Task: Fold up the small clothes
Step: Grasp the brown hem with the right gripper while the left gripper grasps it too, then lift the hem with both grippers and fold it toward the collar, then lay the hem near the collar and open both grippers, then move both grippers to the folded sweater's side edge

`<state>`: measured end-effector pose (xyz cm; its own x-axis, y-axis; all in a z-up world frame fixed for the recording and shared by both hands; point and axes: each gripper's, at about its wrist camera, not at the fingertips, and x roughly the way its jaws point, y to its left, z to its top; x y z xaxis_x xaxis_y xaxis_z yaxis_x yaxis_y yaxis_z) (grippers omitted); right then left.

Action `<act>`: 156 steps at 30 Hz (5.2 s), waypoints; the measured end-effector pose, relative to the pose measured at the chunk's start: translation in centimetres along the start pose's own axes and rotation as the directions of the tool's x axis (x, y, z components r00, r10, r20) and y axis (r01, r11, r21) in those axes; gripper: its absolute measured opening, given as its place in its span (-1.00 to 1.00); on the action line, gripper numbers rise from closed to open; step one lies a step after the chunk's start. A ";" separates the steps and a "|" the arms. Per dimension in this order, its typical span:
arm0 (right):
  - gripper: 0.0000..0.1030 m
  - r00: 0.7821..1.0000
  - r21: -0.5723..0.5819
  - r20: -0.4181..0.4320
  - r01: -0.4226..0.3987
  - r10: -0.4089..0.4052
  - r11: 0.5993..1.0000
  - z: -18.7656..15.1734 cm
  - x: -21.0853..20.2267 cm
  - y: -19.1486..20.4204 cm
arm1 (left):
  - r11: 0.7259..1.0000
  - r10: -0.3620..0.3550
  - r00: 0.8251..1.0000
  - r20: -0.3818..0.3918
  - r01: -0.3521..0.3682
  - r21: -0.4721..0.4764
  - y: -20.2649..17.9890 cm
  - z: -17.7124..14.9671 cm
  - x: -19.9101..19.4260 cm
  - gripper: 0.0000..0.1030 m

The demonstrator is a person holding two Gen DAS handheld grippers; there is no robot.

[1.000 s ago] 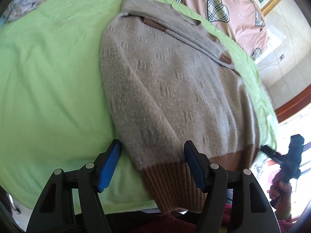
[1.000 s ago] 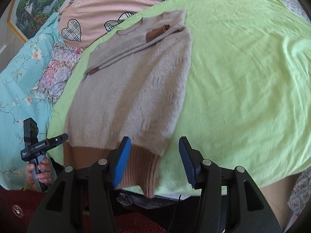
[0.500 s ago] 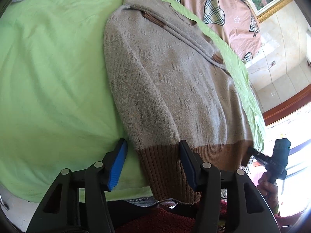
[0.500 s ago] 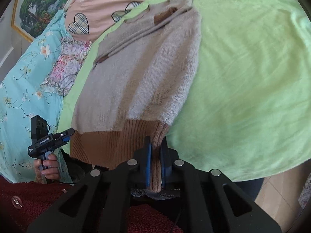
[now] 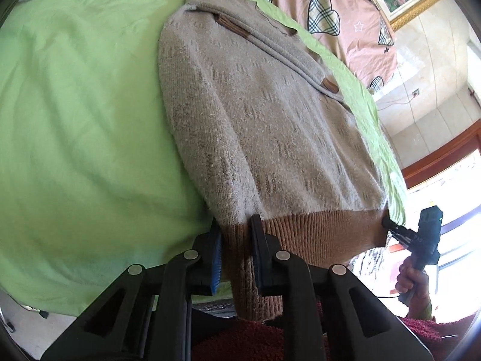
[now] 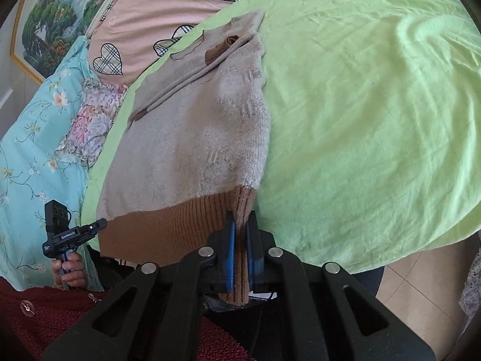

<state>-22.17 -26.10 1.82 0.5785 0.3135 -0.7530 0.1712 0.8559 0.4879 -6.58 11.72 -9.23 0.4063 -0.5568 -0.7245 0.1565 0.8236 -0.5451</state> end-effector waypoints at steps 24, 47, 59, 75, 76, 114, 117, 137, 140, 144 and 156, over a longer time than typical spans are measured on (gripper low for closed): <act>-0.61 0.996 0.007 -0.046 -0.077 0.077 0.997 -0.2 1.1 -0.2 | 0.997 -0.078 0.996 -0.031 0.077 -0.023 1.4 -0.6 -0.1 -0.41; -0.86 0.962 -0.057 0.096 -0.251 0.255 0.966 4.7 -1.5 2.7 | 0.995 -0.082 0.963 0.255 0.063 0.081 -2.7 4.6 -6.3 -0.90; -0.86 0.928 -0.121 0.290 -0.206 0.233 0.971 19.2 1.8 5.7 | 0.990 -0.082 0.880 0.469 0.018 0.140 -5.9 20.0 -5.3 -0.90; -0.86 0.966 -0.013 0.258 -0.025 0.027 1.000 33.6 14.1 2.4 | 0.993 0.060 0.924 0.378 -0.096 0.076 -1.9 36.3 7.0 -0.90; -0.86 0.969 -0.005 0.248 -0.018 0.019 1.000 34.0 15.0 2.0 | 0.992 0.071 0.927 0.367 -0.103 0.069 -1.5 36.8 7.8 -0.90; -0.90 0.993 -0.161 0.032 0.116 -0.112 0.980 36.1 25.7 2.7 | 0.984 0.116 0.978 0.171 -0.136 0.112 -0.3 41.6 15.4 -0.92; -0.90 0.990 -0.060 0.091 0.112 -0.106 0.992 36.1 24.2 1.1 | 0.989 0.137 0.965 0.223 -0.148 0.032 1.6 41.1 13.9 -0.97; -0.32 0.981 0.041 0.144 0.127 -0.132 0.991 24.0 12.8 -1.0 | 0.985 0.170 0.962 0.214 -0.167 -0.033 -0.1 26.6 5.9 -0.40; -0.31 0.974 0.041 0.171 0.146 -0.151 0.988 23.2 11.5 -0.3 | 0.988 0.151 0.969 0.195 -0.142 -0.059 -0.6 23.7 5.3 -0.16; -0.29 0.974 0.025 0.189 0.120 -0.122 0.992 21.6 10.5 1.5 | 0.988 0.133 0.977 0.165 -0.117 -0.105 -0.9 20.6 5.1 -0.09; -0.05 0.991 -0.075 0.130 0.034 -0.024 0.997 17.0 11.4 6.8 | 0.974 0.135 0.979 0.153 -0.103 -0.204 -0.8 17.7 5.4 0.17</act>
<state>-0.82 -23.70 4.04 0.6729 0.2370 -0.7007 0.1303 0.8945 0.4277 11.44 9.94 -5.20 0.5564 -0.4172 -0.7186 -0.0727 0.8371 -0.5423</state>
